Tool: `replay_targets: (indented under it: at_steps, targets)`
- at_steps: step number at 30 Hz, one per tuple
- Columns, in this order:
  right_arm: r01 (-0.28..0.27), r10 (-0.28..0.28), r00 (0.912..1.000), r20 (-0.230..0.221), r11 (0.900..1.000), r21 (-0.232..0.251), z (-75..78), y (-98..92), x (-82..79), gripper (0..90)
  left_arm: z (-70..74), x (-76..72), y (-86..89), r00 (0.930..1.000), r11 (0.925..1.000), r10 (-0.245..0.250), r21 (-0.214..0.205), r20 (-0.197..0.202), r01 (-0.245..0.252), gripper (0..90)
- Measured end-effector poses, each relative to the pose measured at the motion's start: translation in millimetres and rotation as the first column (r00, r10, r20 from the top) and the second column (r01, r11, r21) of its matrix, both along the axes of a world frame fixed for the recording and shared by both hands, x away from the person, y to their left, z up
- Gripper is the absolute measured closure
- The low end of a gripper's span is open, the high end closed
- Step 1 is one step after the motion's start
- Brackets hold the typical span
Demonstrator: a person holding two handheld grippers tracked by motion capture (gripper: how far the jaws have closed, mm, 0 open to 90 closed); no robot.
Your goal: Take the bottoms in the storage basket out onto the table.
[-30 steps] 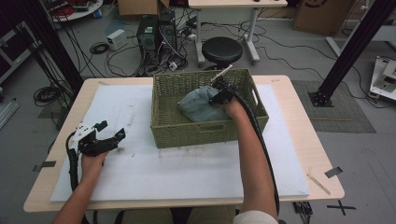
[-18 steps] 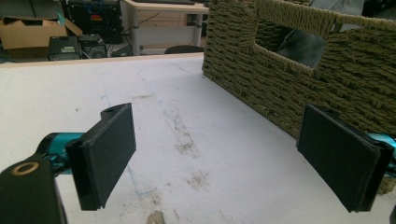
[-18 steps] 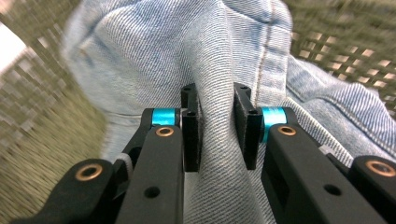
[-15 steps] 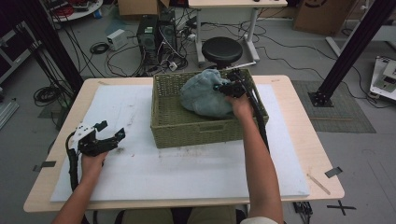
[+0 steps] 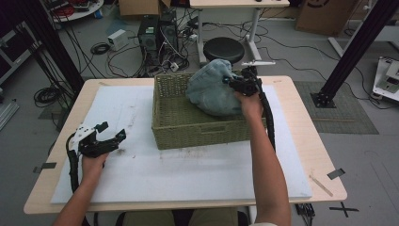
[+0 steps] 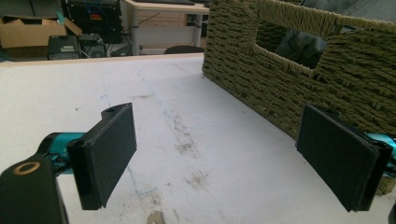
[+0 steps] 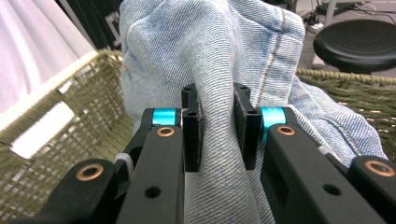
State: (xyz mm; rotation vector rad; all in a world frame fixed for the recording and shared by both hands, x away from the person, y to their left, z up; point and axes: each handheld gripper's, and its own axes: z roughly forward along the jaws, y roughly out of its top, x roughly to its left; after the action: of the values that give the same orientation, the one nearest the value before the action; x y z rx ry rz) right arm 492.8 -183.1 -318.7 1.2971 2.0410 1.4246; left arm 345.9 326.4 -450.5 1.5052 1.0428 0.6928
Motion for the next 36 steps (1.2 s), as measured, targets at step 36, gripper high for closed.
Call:
replay_targets:
  at_steps: [36]
  targets:
    - [-0.162, 0.068, 0.9566, 0.283, 0.9325, 0.323, 47.1, -44.0, -66.6, 78.8, 0.1, 0.0, -0.2, 1.0, 1.0, -0.002, 0.005, 0.002, 0.002, 12.3]
